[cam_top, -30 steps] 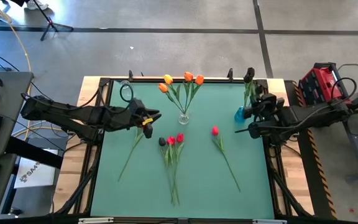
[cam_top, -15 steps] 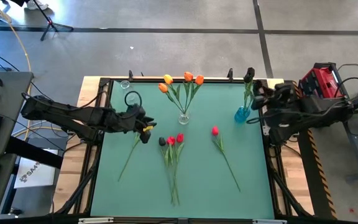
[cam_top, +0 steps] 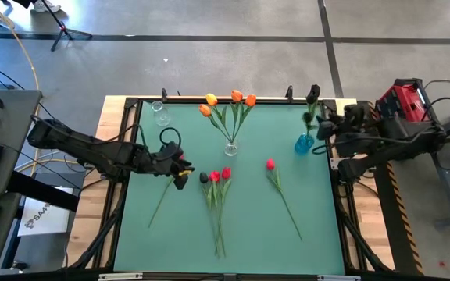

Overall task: Sort flowers into vase by color
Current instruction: Put the black tulip into the blue vase

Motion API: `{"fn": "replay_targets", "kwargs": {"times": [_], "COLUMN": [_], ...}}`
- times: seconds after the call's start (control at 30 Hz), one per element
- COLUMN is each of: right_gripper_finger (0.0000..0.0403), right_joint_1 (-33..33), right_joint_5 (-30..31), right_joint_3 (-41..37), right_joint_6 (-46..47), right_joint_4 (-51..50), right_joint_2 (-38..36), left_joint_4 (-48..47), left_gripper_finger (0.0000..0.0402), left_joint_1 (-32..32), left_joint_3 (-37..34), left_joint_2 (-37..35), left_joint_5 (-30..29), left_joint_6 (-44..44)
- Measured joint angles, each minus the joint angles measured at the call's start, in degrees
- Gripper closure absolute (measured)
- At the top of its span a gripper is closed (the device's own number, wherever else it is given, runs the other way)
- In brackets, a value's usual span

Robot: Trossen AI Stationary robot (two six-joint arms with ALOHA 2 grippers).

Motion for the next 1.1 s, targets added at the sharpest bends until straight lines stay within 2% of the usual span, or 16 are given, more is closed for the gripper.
{"fn": "replay_targets", "kwargs": {"times": [0.17, 0.3, 0.47, 0.63, 0.73, 0.87, 1.1], "right_gripper_finger": [0.0165, 0.0165, 0.0165, 0.0165, 0.0165, 0.0165, 0.0165], "right_joint_1": [0.0, 0.1, 0.0, 0.0, 0.1, 0.1, 0.1], "right_joint_5": [-7.4, -9.6, -14.6, -24.4, -30.8, -36.5, -38.7], "right_joint_3": [-1.5, -1.4, 1.7, 5.1, 6.1, 6.3, 6.3], "right_joint_6": [4.3, 4.8, 6.1, 8.3, 9.2, 9.2, 8.8], "right_joint_4": [0.4, 1.9, 3.1, 2.7, 1.9, 1.8, 1.7], "right_joint_2": [1.9, 2.4, 2.4, 2.5, 2.5, 2.5, 2.5], "left_joint_4": [-0.1, -0.1, -0.2, -0.2, 0.7, 3.1, 11.6], "left_gripper_finger": [0.0286, 0.0286, 0.0286, 0.0286, 0.0286, 0.0286, 0.0286], "left_joint_1": [-1.8, -3.1, -3.4, -3.4, -3.4, -2.8, -1.5], "left_joint_3": [0.0, 0.0, 0.0, 0.0, 0.0, 0.0, 0.0], "left_joint_2": [0.3, 0.6, 2.6, 9.2, 14.0, 18.9, 25.7], "left_joint_5": [-0.7, -2.7, -3.4, -3.3, -1.3, 1.7, 5.7], "left_joint_6": [-0.9, -2.5, -9.3, -17.1, -21.2, -29.1, -35.0]}}
